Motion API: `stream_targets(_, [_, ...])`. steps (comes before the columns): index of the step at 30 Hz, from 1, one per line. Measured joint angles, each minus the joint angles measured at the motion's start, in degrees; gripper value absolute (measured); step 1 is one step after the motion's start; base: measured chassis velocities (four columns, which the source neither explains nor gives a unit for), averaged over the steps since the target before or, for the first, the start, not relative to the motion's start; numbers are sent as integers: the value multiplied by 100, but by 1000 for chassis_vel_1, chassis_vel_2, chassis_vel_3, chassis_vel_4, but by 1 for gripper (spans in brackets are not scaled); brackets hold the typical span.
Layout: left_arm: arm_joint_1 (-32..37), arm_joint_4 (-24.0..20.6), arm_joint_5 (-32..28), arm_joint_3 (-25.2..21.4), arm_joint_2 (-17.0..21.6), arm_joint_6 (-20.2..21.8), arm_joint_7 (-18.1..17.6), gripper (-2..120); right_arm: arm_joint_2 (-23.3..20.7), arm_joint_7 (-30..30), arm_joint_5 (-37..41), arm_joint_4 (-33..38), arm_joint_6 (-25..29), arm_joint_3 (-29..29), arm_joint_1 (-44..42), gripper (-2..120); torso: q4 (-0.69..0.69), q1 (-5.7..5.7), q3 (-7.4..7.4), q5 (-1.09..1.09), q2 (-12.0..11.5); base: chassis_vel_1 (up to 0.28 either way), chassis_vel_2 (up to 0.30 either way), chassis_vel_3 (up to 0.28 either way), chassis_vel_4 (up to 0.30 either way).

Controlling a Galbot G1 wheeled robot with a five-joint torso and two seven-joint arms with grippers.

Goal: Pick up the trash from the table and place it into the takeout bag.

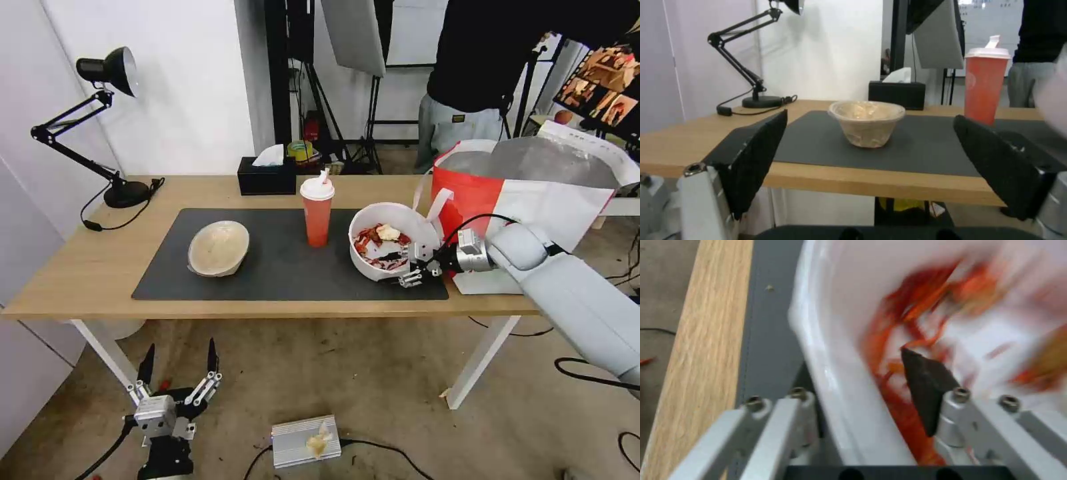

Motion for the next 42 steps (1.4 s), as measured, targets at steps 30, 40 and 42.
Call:
stream_targets(30, [55, -18, 121, 83, -73, -110, -9, 100, -224, 182, 301, 334, 34, -14, -18, 0, 0, 0, -1, -1, 0, 0, 0, 0, 0])
stream_targets(40, [118, -74, 219, 113, -132, -139, -19, 100, -396, 212, 606, 639, 25, 26, -75, 0, 0, -1, -1, -1, 1, 0, 0, 0, 0])
stream_targets(42, [135, -94, 234, 114, -137, -147, -19, 100, -462, 217, 662, 756, 12, 62, -96, 0, 0, -1, -1, -1, 1, 0, 0, 0, 0])
